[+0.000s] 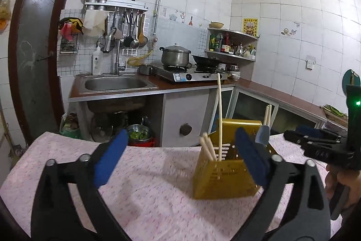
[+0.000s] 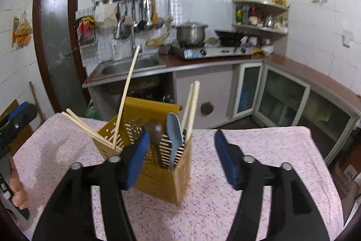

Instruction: Organize utensils

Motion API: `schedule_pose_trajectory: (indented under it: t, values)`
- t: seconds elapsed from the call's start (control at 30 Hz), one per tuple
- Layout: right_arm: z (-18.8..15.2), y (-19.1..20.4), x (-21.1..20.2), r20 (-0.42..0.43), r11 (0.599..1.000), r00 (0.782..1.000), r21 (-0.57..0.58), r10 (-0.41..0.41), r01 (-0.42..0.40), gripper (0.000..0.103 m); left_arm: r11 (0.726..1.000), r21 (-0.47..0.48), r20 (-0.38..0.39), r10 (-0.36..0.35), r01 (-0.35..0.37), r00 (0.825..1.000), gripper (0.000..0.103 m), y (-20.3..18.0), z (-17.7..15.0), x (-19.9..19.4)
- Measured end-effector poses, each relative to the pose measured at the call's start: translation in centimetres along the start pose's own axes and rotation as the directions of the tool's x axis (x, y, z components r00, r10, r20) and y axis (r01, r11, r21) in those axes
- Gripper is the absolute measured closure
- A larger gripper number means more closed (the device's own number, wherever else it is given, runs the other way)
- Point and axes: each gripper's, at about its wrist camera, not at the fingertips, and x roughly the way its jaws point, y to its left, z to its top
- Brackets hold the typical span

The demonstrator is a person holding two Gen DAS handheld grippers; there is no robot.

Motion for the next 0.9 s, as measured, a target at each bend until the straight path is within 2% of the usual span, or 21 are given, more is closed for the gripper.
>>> schedule_pose_trajectory:
  t: [0.17,0.23,0.3,0.43,0.57,0.67,0.73,0.83,0.9]
  values:
    - [-2.6,0.7,-6.5,0.111,0.998,0.992,0.004,-0.067,0.067,0.018,1.000,0.004,-0.022,0.002,-0.002,1.000,0.005,0.6,-1.6,-4.6]
    - [-3.5,1.2,-8.8,0.140,0.998,0.988,0.022,-0.068,0.065,0.007,1.000,0.000,-0.028,0.010,-0.010,1.000,0.005,0.6,-2.4,-6.3]
    - [-5.1,1.8,-11.4,0.162,0.998,0.985,0.042,-0.059,0.053,0.004,1.000,-0.005,-0.026,0.014,-0.014,1.000,0.005,0.6,-3.4,-8.5]
    - [-8.9,3.0,-15.2,0.179,0.993,0.978,0.081,-0.105,0.091,0.004,0.999,0.023,-0.001,0.043,-0.042,0.999,0.005,0.0,-5.7,-12.7]
    - [-12.0,3.9,-17.4,0.179,0.988,0.976,0.111,-0.126,0.108,0.004,0.997,0.061,0.009,0.054,-0.054,0.999,0.005,-1.1,-8.7,-16.2]
    - [-14.5,5.0,-19.1,0.197,0.985,0.969,0.116,-0.152,0.131,0.004,0.994,0.079,0.007,0.075,-0.075,0.997,0.005,-1.7,-10.6,-17.6]
    - [-16.1,5.9,-20.1,0.220,0.986,0.962,0.090,-0.159,0.143,0.004,0.994,0.086,-0.011,0.066,-0.064,0.998,0.005,-1.9,-12.3,-18.4]
    - [-17.8,6.7,-20.7,0.254,0.982,0.949,0.059,-0.187,0.178,0.004,0.992,0.081,0.035,0.092,-0.094,0.995,0.005,-1.8,-14.0,-19.2]
    - [-18.2,6.7,-20.5,0.233,0.984,0.956,0.071,-0.176,0.164,0.004,0.991,0.073,0.056,0.104,-0.108,0.993,0.005,-1.8,-14.6,-19.2]
